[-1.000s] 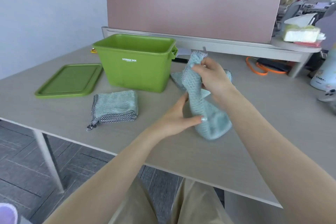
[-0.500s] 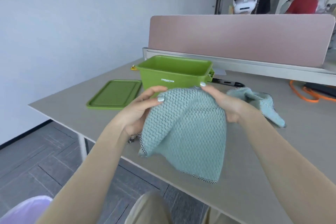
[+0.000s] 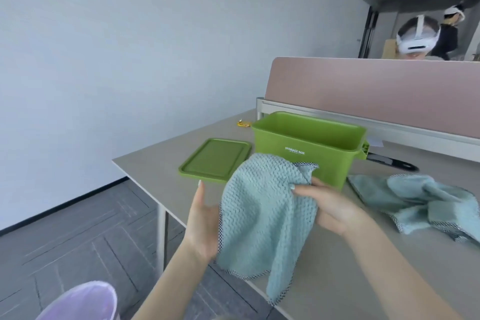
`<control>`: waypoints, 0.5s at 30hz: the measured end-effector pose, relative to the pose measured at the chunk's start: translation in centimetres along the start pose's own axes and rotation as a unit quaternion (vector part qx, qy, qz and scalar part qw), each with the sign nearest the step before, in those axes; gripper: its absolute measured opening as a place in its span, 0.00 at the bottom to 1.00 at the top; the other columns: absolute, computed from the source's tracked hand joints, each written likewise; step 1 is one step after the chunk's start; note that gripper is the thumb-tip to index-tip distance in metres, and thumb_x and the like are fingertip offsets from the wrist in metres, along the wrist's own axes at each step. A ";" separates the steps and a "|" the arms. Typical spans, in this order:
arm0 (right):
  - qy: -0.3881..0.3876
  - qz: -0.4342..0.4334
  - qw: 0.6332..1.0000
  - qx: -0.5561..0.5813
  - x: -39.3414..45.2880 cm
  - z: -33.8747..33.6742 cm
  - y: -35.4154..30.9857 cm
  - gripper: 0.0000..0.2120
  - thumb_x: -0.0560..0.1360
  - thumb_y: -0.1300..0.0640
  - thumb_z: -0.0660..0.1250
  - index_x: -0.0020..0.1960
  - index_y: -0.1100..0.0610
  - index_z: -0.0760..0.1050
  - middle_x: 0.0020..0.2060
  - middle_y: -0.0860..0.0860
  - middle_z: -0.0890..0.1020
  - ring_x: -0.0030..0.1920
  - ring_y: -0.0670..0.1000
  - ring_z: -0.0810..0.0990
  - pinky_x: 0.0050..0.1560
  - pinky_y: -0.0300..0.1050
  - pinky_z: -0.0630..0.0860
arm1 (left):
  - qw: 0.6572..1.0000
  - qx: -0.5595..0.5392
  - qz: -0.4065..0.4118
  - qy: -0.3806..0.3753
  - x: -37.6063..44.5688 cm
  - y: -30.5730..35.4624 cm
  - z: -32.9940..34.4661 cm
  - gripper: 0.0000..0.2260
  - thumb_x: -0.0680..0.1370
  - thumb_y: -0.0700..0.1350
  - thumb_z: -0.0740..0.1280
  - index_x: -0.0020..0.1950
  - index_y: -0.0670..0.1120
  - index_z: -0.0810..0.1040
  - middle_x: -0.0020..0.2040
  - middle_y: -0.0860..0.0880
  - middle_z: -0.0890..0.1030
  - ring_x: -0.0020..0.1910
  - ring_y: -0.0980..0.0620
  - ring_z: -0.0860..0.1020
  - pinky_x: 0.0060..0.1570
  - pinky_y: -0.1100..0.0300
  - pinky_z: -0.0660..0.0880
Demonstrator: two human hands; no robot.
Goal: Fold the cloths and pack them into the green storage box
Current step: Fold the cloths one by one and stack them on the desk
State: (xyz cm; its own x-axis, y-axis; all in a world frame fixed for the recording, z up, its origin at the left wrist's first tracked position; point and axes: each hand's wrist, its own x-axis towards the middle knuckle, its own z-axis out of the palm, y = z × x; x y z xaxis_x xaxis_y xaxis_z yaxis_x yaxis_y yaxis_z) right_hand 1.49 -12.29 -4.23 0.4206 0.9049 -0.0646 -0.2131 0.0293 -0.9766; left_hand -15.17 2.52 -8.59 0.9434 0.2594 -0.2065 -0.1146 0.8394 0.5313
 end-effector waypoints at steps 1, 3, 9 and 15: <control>-0.002 -0.002 1.000 0.025 0.3 0.7 0.1 0.09 0.71 0.65 0.63 0.48 0.59 0.79 0.40 0.53 0.86 0.40 0.51 0.85 0.37 0.41 0.81 | 1.000 0.002 -0.013 -0.009 0.0 -0.3 -0.6 0.43 0.69 0.72 0.54 0.67 0.38 0.71 0.67 0.35 0.73 0.65 0.34 0.72 0.63 0.40 0.69; -0.017 0.001 0.998 0.059 0.9 1.9 0.1 0.11 0.72 0.64 0.60 0.47 0.60 0.81 0.41 0.56 0.86 0.40 0.53 0.85 0.36 0.42 0.80 | 0.999 0.045 -0.009 -0.003 -0.4 -0.3 -0.8 0.38 0.71 0.68 0.57 0.65 0.38 0.74 0.65 0.36 0.75 0.65 0.37 0.72 0.67 0.42 0.65; -0.070 0.015 0.997 0.034 2.5 2.5 -0.2 0.20 0.61 0.53 0.74 0.50 0.62 0.80 0.46 0.58 0.85 0.44 0.55 0.84 0.41 0.46 0.80 | 0.960 0.248 0.083 0.103 -2.0 3.6 -0.8 0.18 0.69 0.46 0.68 0.56 0.39 0.79 0.54 0.40 0.83 0.50 0.44 0.82 0.50 0.52 0.78; -0.125 0.014 0.991 0.052 3.4 2.2 -0.3 0.40 0.53 0.54 0.82 0.62 0.63 0.74 0.58 0.63 0.79 0.58 0.61 0.79 0.49 0.50 0.80 | 0.942 0.245 0.192 0.128 -4.8 8.8 -1.0 0.16 0.71 0.45 0.64 0.55 0.38 0.79 0.51 0.40 0.83 0.45 0.45 0.84 0.41 0.55 0.81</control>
State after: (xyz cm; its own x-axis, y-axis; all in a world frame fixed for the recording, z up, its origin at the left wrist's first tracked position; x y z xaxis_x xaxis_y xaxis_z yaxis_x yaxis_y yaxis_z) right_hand 1.09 -8.26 -3.68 0.1838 0.9827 -0.0248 -0.3163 0.0352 -0.9480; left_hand -21.01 9.14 -3.71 0.7489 0.6579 -0.0791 -0.2157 0.3549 0.9097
